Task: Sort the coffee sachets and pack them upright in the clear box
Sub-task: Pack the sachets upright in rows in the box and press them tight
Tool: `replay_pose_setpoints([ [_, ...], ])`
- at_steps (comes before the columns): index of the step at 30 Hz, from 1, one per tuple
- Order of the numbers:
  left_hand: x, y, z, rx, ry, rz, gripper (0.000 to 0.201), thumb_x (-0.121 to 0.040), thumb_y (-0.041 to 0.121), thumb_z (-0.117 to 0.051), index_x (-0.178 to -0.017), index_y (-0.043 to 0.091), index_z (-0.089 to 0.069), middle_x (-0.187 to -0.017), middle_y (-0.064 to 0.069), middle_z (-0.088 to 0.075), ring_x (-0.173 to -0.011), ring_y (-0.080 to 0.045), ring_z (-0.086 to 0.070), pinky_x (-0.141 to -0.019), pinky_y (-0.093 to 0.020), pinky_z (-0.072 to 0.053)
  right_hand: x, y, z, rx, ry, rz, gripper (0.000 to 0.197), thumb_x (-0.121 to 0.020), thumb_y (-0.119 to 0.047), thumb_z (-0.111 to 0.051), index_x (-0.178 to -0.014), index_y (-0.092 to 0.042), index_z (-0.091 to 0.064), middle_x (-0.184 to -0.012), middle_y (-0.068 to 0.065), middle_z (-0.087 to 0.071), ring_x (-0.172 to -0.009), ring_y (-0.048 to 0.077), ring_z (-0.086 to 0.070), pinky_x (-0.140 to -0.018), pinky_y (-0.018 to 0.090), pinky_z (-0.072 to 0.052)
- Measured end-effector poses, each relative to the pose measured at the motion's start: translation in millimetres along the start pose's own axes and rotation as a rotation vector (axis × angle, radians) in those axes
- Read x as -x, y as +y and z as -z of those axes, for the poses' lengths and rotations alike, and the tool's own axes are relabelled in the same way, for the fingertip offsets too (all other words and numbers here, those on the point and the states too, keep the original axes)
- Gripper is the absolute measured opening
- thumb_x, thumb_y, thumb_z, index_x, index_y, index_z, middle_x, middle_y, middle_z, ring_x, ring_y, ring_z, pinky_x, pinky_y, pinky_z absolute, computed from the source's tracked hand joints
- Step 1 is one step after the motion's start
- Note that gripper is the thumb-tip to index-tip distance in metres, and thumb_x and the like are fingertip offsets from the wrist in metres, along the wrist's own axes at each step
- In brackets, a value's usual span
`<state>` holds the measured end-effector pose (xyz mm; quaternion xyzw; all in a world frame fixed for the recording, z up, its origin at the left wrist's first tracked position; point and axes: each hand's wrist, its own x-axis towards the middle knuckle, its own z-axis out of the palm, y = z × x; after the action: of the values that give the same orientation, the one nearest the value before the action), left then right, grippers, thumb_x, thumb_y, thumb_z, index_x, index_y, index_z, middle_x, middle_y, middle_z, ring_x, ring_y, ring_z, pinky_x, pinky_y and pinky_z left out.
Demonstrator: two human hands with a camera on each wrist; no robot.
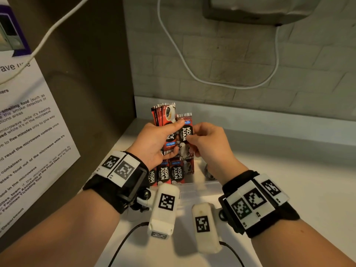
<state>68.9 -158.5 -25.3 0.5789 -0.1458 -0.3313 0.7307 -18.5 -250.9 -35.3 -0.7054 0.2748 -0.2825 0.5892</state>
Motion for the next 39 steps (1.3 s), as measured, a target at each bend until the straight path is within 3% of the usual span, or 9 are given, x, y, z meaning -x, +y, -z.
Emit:
replay_pose_setpoints([
  [3, -1.5, 3.5, 5.0, 0.062, 0.046, -0.007, 0.006, -0.083, 0.027, -0.074, -0.081, 0.025, -0.069, -0.077, 0.006, -0.070, -0.065, -0.008, -0.061, -0.052, -0.025, -0.048, -6.8, 6.2, 2.2, -0.013, 0.124, -0.067, 0.024, -0.087, 0.005, -0.054, -0.070, -0.010, -0.058, -0.066, 0.009, -0.064, -0.049, 0.015, -0.062, -0.053, 0.030, -0.055],
  [7, -5.8, 13.1, 16.2, 0.168, 0.098, 0.001, 0.010, -0.084, 0.028, -0.072, -0.077, 0.028, -0.065, -0.076, 0.008, -0.063, -0.065, -0.007, -0.057, -0.053, -0.025, -0.047, -17.0, 26.2, 3.9, 0.234, 0.255, -0.141, 0.024, -0.085, 0.003, -0.052, -0.066, -0.010, -0.057, -0.080, 0.016, -0.070, -0.072, 0.029, -0.069, -0.069, 0.043, -0.059],
  [11, -5.3, 19.4, 21.2, 0.197, 0.097, -0.005, 0.010, -0.085, 0.028, -0.072, -0.078, 0.029, -0.064, -0.075, 0.007, -0.061, -0.065, -0.008, -0.056, -0.053, -0.025, -0.047, -19.4, 39.2, -5.2, 0.425, 0.195, -0.216, 0.011, -0.084, 0.005, -0.056, -0.083, -0.002, -0.065, -0.091, 0.017, -0.069, -0.086, 0.031, -0.067, -0.073, 0.039, -0.057],
  [15, -4.9, 18.7, 24.3, 0.194, 0.089, -0.011, 0.011, -0.085, 0.027, -0.071, -0.076, 0.029, -0.065, -0.073, 0.007, -0.061, -0.065, -0.008, -0.057, -0.052, -0.026, -0.047, -18.9, 43.0, -10.3, 0.543, 0.120, -0.264, 0.017, -0.090, 0.001, -0.052, -0.103, 0.002, -0.063, -0.105, 0.017, -0.066, -0.090, 0.027, -0.062, -0.062, 0.027, -0.047],
  [19, -4.9, 18.4, 26.4, 0.194, 0.095, -0.015, 0.013, -0.085, 0.027, -0.071, -0.074, 0.028, -0.066, -0.071, 0.007, -0.062, -0.065, -0.008, -0.058, -0.052, -0.026, -0.047, -15.9, 46.4, -11.4, 0.527, 0.104, -0.260, 0.026, -0.092, -0.005, -0.048, -0.113, 0.005, -0.059, -0.115, 0.022, -0.061, -0.107, 0.035, -0.059, -0.087, 0.039, -0.052],
  [21, -4.9, 18.4, 26.0, 0.193, 0.092, -0.016, 0.012, -0.085, 0.026, -0.071, -0.075, 0.028, -0.066, -0.072, 0.007, -0.062, -0.065, -0.008, -0.058, -0.053, -0.026, -0.047, -17.5, 45.7, -12.2, 0.550, 0.093, -0.275, 0.026, -0.092, -0.005, -0.048, -0.114, 0.003, -0.059, -0.116, 0.020, -0.061, -0.108, 0.033, -0.059, -0.086, 0.037, -0.051],
  [24, -4.1, 18.3, 24.3, 0.188, 0.087, -0.018, 0.011, -0.086, 0.026, -0.071, -0.076, 0.027, -0.065, -0.072, 0.006, -0.062, -0.064, -0.008, -0.058, -0.054, -0.026, -0.047, -20.3, 42.1, -11.7, 0.623, 0.095, -0.289, 0.021, -0.093, -0.003, -0.049, -0.111, -0.001, -0.059, -0.113, 0.015, -0.063, -0.104, 0.027, -0.061, -0.072, 0.027, -0.045],
  [28, -2.9, 18.2, 23.3, 0.189, 0.080, -0.023, 0.011, -0.086, 0.025, -0.071, -0.077, 0.026, -0.065, -0.071, 0.006, -0.062, -0.064, -0.008, -0.058, -0.055, -0.025, -0.046, -20.4, 42.5, -13.1, 0.614, 0.116, -0.292, 0.022, -0.089, -0.001, -0.055, -0.110, -0.004, -0.059, -0.108, 0.014, -0.064, -0.100, 0.029, -0.063, -0.084, 0.035, -0.054],
  [39, -2.4, 15.8, 22.3, 0.184, 0.076, -0.021, 0.010, -0.085, 0.024, -0.071, -0.077, 0.027, -0.066, -0.071, 0.006, -0.062, -0.063, -0.007, -0.058, -0.058, -0.026, -0.046, -20.2, 49.2, -17.0, 0.602, 0.111, -0.234, 0.031, -0.085, -0.002, -0.060, -0.114, -0.006, -0.049, -0.110, 0.014, -0.062, -0.100, 0.029, -0.061, -0.086, 0.040, -0.054],
])
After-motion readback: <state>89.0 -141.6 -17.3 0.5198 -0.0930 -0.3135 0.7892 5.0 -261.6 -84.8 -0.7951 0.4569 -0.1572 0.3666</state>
